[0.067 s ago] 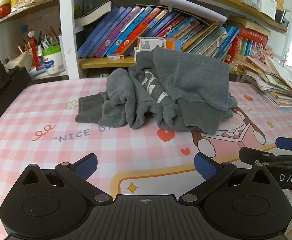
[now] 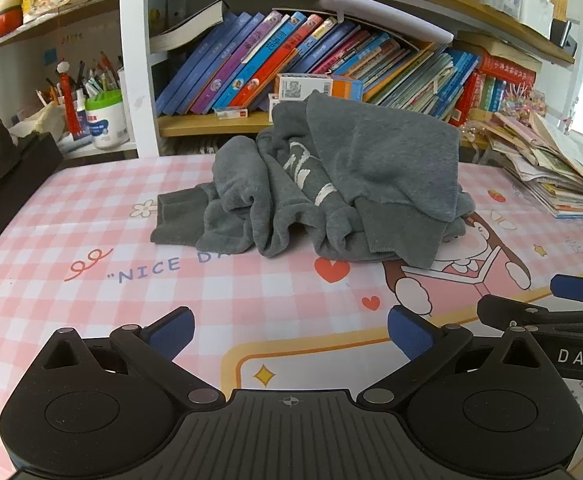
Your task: Fold clothes
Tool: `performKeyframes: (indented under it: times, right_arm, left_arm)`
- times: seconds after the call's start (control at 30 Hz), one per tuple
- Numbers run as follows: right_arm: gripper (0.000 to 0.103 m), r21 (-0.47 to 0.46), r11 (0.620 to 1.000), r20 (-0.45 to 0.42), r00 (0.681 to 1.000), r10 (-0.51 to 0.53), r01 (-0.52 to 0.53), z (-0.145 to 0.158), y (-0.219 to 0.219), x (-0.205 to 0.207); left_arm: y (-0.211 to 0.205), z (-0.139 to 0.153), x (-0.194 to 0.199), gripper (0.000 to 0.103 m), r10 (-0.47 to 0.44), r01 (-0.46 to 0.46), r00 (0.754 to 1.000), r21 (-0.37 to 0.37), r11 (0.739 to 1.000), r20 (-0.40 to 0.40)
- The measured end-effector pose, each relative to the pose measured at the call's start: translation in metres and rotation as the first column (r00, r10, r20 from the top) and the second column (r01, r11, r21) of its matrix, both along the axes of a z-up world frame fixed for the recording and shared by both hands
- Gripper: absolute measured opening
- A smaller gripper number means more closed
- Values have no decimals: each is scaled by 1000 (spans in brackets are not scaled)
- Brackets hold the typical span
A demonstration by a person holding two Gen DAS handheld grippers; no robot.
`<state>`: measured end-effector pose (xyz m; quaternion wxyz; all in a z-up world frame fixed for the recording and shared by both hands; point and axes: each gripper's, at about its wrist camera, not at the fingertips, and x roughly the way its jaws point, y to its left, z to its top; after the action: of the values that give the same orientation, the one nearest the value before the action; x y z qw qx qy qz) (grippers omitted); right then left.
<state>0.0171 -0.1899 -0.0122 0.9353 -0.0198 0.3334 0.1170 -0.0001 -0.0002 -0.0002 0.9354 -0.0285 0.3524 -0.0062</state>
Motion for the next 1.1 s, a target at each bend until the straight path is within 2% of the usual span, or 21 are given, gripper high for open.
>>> performKeyframes:
  times: [1.1]
  right_arm:
    - [95, 11, 1000, -7, 1000, 5, -5, 0, 1, 0]
  left_arm:
    - [0, -3, -1, 103, 1, -1, 1000, -1, 1000, -6]
